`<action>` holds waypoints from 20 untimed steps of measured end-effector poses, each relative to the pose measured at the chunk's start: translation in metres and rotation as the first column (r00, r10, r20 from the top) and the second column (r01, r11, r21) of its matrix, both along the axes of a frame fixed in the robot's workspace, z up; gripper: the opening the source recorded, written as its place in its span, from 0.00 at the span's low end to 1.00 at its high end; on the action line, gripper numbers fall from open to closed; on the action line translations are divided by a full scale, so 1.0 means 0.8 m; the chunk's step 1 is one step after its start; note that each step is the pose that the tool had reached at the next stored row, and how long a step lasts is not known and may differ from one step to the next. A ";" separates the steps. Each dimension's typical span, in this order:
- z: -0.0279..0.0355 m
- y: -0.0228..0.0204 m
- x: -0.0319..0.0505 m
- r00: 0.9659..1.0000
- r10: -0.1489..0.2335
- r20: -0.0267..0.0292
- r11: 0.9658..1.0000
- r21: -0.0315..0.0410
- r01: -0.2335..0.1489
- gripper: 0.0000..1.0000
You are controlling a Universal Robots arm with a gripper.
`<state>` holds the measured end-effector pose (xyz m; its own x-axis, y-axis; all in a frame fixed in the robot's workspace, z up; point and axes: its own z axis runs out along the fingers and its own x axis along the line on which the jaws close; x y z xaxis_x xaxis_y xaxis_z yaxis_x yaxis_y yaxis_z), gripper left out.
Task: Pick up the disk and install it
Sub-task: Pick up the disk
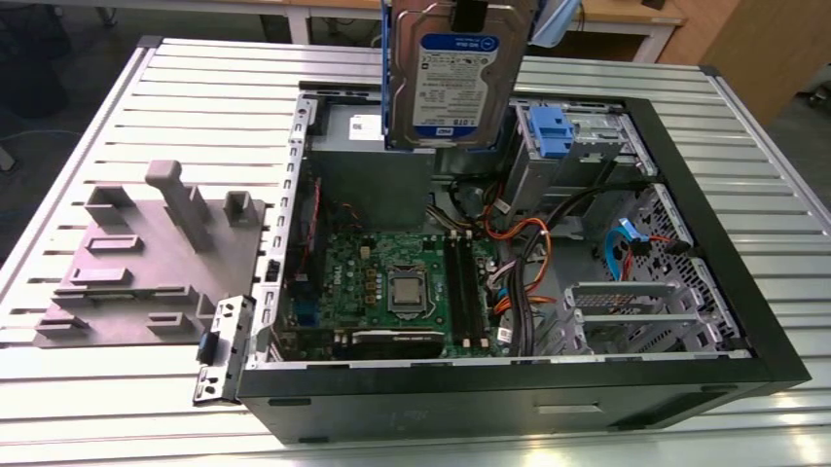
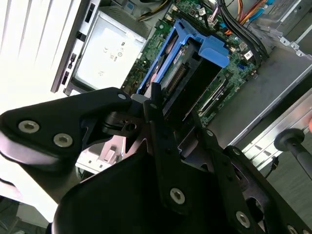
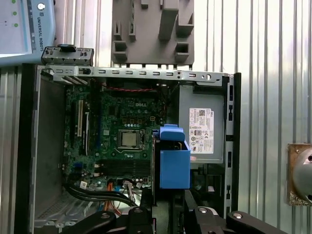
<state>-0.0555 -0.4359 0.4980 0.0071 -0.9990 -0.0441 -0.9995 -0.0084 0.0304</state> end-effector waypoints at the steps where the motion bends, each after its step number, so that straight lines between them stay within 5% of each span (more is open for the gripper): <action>1: 0.0000 -0.0010 0.000 1.000 0.000 0.000 1.000 0.000 0.000 0.35; 20: -0.0009 -0.0180 0.000 1.000 0.000 0.000 1.000 0.000 0.000 0.35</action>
